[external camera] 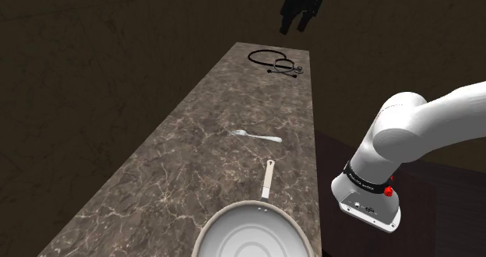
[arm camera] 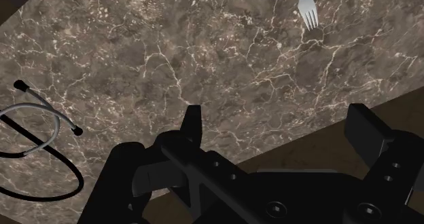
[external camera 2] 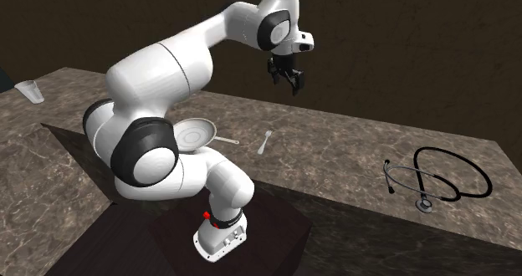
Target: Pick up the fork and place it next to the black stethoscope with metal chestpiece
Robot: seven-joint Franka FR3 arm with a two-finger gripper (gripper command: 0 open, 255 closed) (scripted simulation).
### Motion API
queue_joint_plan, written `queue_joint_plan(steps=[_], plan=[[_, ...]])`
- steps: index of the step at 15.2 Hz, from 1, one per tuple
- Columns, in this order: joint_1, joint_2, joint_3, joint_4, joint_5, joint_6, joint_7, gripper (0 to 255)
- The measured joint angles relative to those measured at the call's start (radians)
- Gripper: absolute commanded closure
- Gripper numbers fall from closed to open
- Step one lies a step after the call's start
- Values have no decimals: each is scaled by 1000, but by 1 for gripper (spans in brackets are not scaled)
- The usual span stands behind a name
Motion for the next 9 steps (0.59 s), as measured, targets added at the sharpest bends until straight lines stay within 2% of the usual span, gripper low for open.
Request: queue_joint_plan(steps=[4,9], plan=[[8,-1,27,-56,3,46,13,0],[30,30,94,-180,12,178,46,0]])
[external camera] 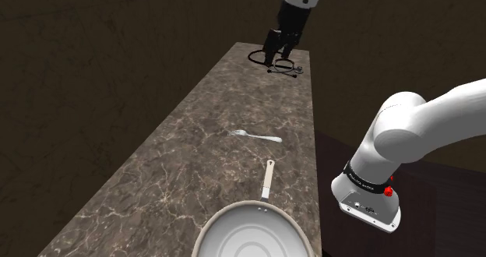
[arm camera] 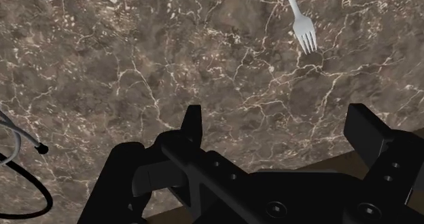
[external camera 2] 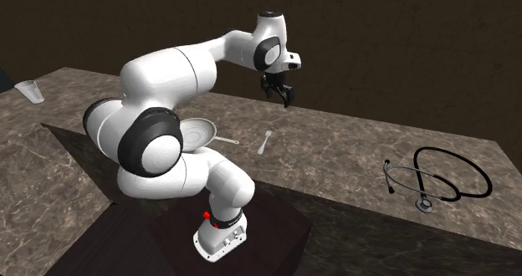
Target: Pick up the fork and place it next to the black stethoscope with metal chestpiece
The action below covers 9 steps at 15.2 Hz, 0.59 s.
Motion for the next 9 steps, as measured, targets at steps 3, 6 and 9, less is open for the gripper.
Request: queue_joint_plan(steps=[3,6,9], plan=[[10,43,35,-51,1,79,15,0],[20,91,75,-109,1,169,36,0],[31,156,125,-149,2,258,70,0]])
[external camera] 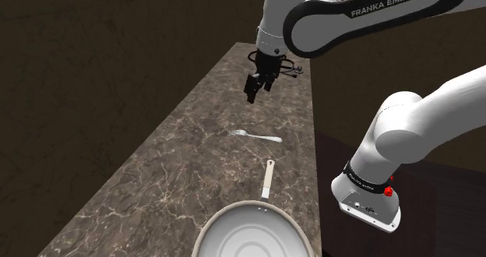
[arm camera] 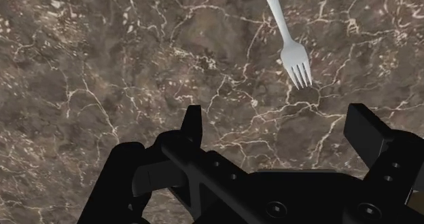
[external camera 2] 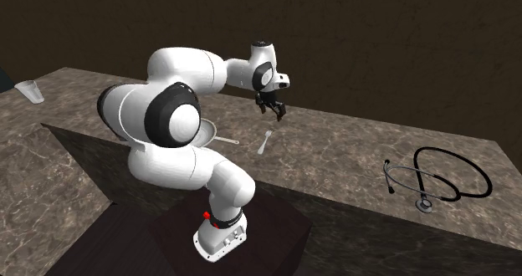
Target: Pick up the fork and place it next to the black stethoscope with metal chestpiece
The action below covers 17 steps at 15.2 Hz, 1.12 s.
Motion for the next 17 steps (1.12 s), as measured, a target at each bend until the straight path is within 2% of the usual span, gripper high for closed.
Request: queue_joint_plan(steps=[6,10,17], plan=[[-1,156,89,-58,-30,180,66,0],[-22,290,151,-67,-82,297,130,0],[-55,391,180,-98,-142,423,181,0]])
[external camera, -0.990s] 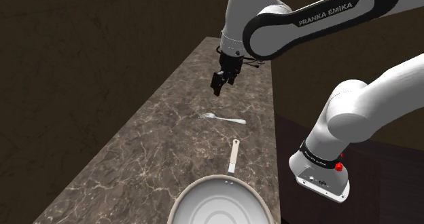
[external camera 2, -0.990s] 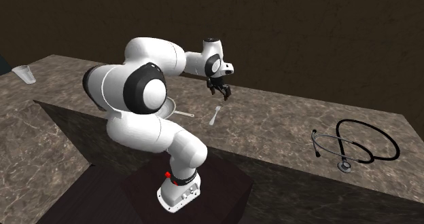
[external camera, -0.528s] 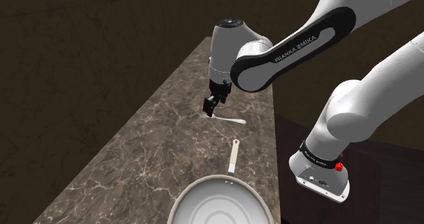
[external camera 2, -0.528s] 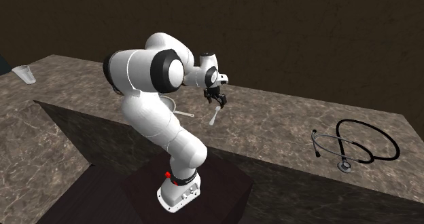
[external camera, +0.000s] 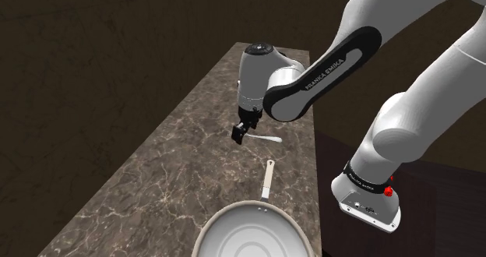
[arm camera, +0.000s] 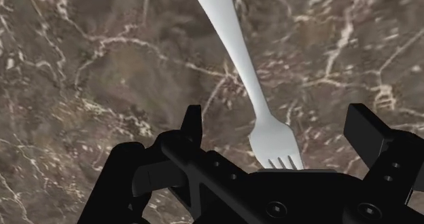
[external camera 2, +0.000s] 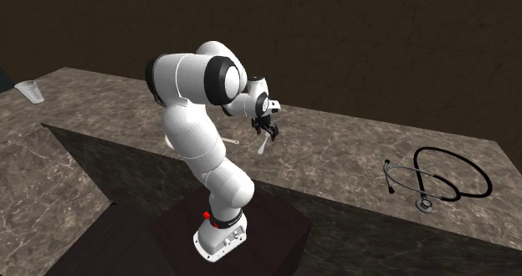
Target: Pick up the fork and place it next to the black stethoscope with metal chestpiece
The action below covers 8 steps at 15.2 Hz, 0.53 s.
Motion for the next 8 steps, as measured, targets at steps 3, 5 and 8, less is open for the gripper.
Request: queue_joint_plan(steps=[3,5,8], plan=[[-5,13,3,2,-9,11,6,0],[-5,14,3,2,-10,12,7,0],[-5,14,3,2,-10,12,7,255]])
